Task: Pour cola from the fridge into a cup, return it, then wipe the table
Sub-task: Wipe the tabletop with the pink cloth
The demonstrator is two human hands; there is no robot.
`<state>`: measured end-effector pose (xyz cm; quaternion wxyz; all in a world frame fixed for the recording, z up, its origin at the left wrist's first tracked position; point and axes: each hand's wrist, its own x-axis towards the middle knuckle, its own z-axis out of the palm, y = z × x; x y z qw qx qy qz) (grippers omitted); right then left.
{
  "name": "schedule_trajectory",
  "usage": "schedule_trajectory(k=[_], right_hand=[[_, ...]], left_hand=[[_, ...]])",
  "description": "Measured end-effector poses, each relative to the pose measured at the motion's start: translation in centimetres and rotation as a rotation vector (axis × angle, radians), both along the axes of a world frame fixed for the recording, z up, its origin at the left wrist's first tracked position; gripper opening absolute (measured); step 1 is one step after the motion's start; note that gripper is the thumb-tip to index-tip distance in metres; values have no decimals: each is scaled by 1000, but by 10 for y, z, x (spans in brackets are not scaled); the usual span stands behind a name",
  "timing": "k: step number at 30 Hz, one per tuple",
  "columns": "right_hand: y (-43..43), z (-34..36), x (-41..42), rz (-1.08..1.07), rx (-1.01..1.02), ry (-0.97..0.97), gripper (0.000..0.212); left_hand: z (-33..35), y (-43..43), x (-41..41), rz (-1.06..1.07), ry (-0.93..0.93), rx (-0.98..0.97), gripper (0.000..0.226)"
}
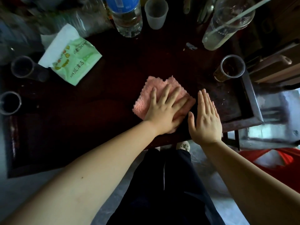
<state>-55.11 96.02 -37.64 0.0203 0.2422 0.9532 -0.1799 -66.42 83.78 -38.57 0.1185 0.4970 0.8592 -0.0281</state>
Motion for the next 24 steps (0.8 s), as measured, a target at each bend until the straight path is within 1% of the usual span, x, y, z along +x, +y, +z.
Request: schedule_trajectory(k=[7,9,12,14,20,24], right_hand=[[0,1,1,11,10,-16,68],[1,0,2,15,7,-25,68],[2,-1,1,21,15,-32,69],[4,-1,0,30,18,-41,69],[6,-3,1,77,26,-77,71],[5,-2,1,95,35,-97,71]], left_hand=[[0,-8,-6,9,-7,6,70],[1,-4,-24,133,-7,2,67],[0,4,-63,435,-10,35,66],[-2,9,-84,533,-2,42,66],[2,26,-124,714,-31,-4,66],[3,24,-114,713,-9,-12,65]])
